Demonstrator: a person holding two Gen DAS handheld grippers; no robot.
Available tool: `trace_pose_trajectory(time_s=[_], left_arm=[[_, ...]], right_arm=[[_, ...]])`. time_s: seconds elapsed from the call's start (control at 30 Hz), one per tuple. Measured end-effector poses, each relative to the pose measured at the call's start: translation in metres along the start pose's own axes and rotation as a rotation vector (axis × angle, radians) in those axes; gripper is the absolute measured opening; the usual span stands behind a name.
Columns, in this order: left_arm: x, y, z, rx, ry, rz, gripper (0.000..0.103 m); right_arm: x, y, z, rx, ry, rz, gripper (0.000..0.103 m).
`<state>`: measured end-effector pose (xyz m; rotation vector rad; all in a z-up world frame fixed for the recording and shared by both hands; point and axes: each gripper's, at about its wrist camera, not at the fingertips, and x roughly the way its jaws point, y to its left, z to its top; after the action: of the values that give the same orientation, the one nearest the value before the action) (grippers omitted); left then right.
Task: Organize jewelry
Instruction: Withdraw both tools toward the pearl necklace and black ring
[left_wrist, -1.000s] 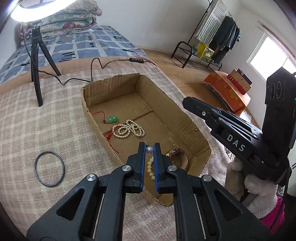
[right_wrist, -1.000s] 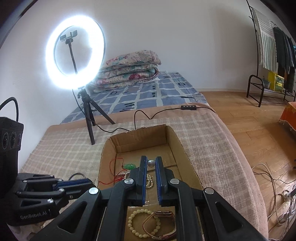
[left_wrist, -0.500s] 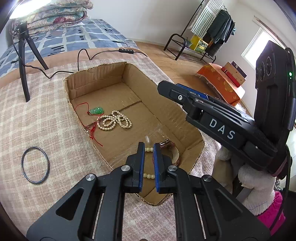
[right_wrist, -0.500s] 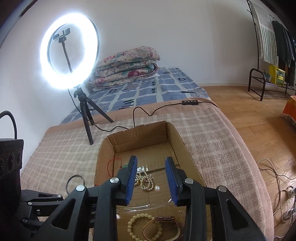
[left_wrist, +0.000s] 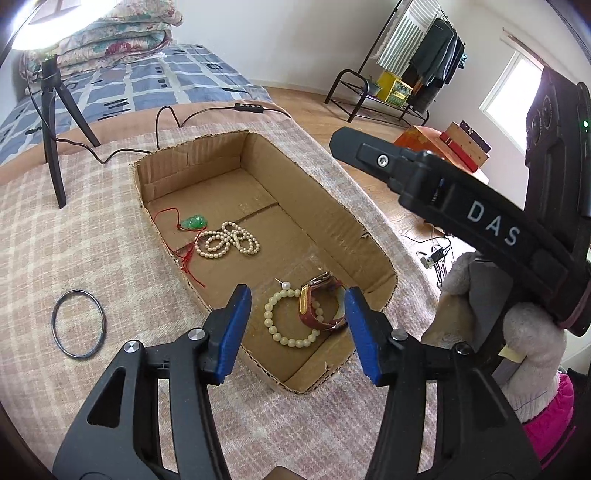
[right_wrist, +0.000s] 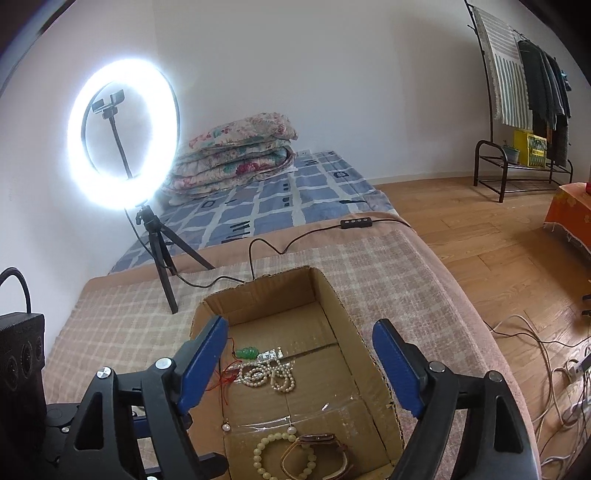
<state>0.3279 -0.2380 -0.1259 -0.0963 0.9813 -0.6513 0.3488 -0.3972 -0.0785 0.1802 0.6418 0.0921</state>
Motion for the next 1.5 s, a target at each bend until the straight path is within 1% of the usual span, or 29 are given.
trace_pose_trajectory(time_s=[0.07, 0.17, 0.23, 0.3, 0.4, 0.53, 0.6, 0.73, 0.87, 1.07, 1.17, 1.5], left_arm=[[-0.005, -0.002, -0.001, 0.009, -0.004, 0.009, 0.054], [-0.015, -0.002, -0.003, 0.018, -0.015, 0.020, 0.056], [-0.023, -0.002, -0.005, 0.020, -0.028, 0.030, 0.068], [-0.032, 0.000, -0.007, 0.013, -0.042, 0.046, 0.072], [-0.042, 0.005, -0.008, 0.007, -0.042, 0.052, 0.072], [-0.061, 0.012, -0.013, 0.010, -0.054, 0.078, 0.072], [-0.070, 0.015, -0.015, 0.019, -0.064, 0.094, 0.072], [-0.092, 0.022, -0.024, 0.046, -0.080, 0.133, 0.072], [-0.116, 0.034, -0.031, 0.049, -0.092, 0.160, 0.072], [-0.156, 0.058, -0.052, 0.012, -0.120, 0.184, 0.072], [-0.173, 0.073, -0.066, -0.016, -0.118, 0.191, 0.072], [-0.213, 0.104, -0.111, -0.086, -0.108, 0.220, 0.072]], right_arm=[[-0.004, 0.003, 0.002, -0.004, -0.001, -0.004, 0.086], [-0.013, 0.006, 0.004, -0.001, -0.012, -0.014, 0.091], [-0.019, 0.009, 0.005, -0.004, -0.023, -0.014, 0.097], [-0.026, 0.013, 0.006, -0.011, -0.033, -0.013, 0.099], [-0.034, 0.017, 0.008, -0.025, -0.043, -0.009, 0.099], [-0.044, 0.023, 0.009, -0.029, -0.056, -0.001, 0.103], [-0.049, 0.025, 0.009, -0.030, -0.062, 0.005, 0.103], [-0.055, 0.034, 0.010, -0.040, -0.070, 0.030, 0.103], [-0.061, 0.047, 0.009, -0.074, -0.083, 0.057, 0.103], [-0.065, 0.068, 0.007, -0.116, -0.109, 0.107, 0.103], [-0.065, 0.080, 0.004, -0.152, -0.118, 0.129, 0.103], [-0.051, 0.134, -0.014, -0.284, -0.086, 0.226, 0.103]])
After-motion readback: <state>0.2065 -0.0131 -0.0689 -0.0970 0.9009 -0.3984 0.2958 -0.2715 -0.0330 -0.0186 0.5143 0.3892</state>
